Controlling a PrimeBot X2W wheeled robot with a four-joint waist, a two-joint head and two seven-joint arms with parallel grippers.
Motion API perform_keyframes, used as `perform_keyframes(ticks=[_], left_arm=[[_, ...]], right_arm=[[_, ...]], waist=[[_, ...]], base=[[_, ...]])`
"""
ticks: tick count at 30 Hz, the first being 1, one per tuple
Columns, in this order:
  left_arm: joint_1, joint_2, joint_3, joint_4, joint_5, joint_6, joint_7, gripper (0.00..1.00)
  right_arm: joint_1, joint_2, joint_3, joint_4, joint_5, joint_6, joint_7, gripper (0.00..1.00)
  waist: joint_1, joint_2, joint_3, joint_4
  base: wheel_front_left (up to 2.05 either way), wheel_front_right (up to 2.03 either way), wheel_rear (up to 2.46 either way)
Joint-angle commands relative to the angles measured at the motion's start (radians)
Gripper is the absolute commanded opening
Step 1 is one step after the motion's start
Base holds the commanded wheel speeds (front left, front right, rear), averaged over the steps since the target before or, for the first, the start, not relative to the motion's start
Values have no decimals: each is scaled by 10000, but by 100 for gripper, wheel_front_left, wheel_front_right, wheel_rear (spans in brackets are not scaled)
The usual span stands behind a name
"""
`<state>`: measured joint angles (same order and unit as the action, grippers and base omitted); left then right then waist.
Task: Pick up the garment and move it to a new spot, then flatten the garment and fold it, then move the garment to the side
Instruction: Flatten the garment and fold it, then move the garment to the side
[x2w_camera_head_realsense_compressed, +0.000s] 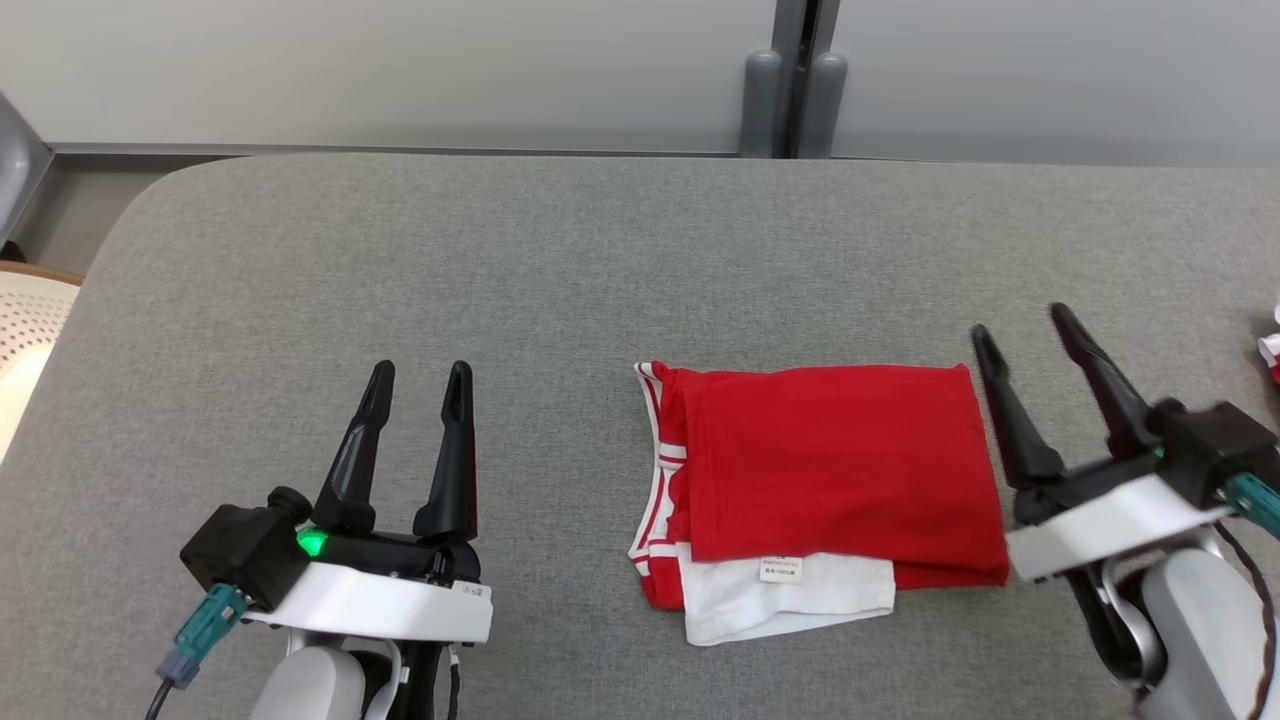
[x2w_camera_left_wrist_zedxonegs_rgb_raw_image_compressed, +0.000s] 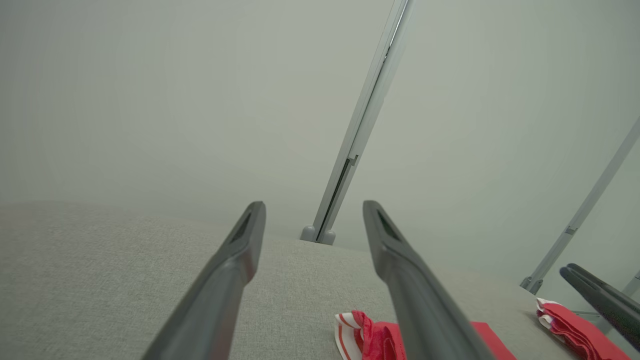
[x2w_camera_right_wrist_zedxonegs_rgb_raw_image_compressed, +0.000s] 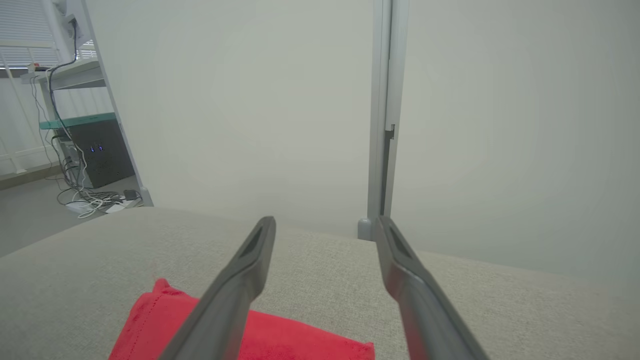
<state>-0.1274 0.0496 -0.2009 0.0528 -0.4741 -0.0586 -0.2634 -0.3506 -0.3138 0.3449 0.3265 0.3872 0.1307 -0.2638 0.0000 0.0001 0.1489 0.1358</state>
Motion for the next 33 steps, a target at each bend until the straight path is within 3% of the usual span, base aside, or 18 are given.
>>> perform_keyframes(ticks=[1,8,13,19,33], left_arm=[[-38,28,-10,-28,33,45,-12,100],[173,29,-229,78,453,-57,-12,100],[390,31,-164,7,519,-54,-12,100],[361,31,-170,47,525,-82,-12,100],[25,32,-536,110,444,32,-14,100]], right_arm=[[330,22,-309,-144,-180,-2,-1,100],[1740,518,-1899,-903,-1197,-2,-2,100],[2282,854,-2350,-1224,-1433,-2,-3,100],[2419,985,-2432,-1084,-1391,-2,-3,100],[1673,825,-1923,815,-193,-2,578,100]], waist=[[0,-1,-19,-70],[0,-1,-45,-243],[0,-1,-57,-322],[0,-1,-37,-279],[0,-1,674,267]], base=[[0,0,0],[0,0,0],[0,0,0],[0,0,0],[0,0,0]])
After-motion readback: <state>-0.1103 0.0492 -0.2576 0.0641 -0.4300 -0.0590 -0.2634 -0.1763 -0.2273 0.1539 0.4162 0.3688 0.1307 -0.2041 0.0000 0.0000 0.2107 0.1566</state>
